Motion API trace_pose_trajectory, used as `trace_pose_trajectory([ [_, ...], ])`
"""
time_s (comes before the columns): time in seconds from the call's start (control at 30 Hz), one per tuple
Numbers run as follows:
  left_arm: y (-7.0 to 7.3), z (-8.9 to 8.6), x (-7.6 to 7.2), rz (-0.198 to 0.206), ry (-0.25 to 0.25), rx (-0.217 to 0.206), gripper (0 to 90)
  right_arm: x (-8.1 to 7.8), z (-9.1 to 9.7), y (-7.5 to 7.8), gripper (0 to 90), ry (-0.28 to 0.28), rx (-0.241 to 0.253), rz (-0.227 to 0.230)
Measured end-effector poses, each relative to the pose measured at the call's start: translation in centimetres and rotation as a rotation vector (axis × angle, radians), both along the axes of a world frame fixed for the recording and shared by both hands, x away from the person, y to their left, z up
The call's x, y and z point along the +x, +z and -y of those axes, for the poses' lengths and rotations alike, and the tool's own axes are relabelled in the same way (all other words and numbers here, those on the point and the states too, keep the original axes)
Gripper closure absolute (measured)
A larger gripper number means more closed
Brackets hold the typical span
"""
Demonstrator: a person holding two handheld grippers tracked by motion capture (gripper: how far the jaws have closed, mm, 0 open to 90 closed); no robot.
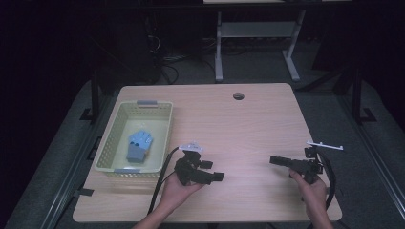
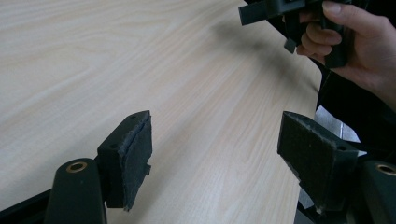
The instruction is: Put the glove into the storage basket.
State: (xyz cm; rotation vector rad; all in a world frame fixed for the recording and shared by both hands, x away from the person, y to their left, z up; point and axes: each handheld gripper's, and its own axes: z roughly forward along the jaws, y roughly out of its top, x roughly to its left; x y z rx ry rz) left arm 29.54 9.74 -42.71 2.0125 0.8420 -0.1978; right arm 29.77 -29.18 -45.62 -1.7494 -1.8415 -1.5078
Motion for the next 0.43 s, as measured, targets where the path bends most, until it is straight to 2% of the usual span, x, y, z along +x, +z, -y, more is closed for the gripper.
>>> trace_pose_trajectory([
  [0.2, -0.4, 0.0, -0.7, 0.014, -0.006, -0.007, 26.1, -1.3, 0.4, -0.4, 30.0, 0.005, 0.018, 0.008],
  [0.37, -0.9, 0.2, -1.4, 0.021, -0.025, -0.013, 25.3, -2.4, 0.9, -1.0, 28.9, -0.008, -0.010, 0.025],
  [0.43, -1.0, 0.1, -1.7, 0.016, -0.026, -0.028, 25.1, -2.8, 1.0, -1.0, 28.5, -0.001, -0.017, 0.033],
])
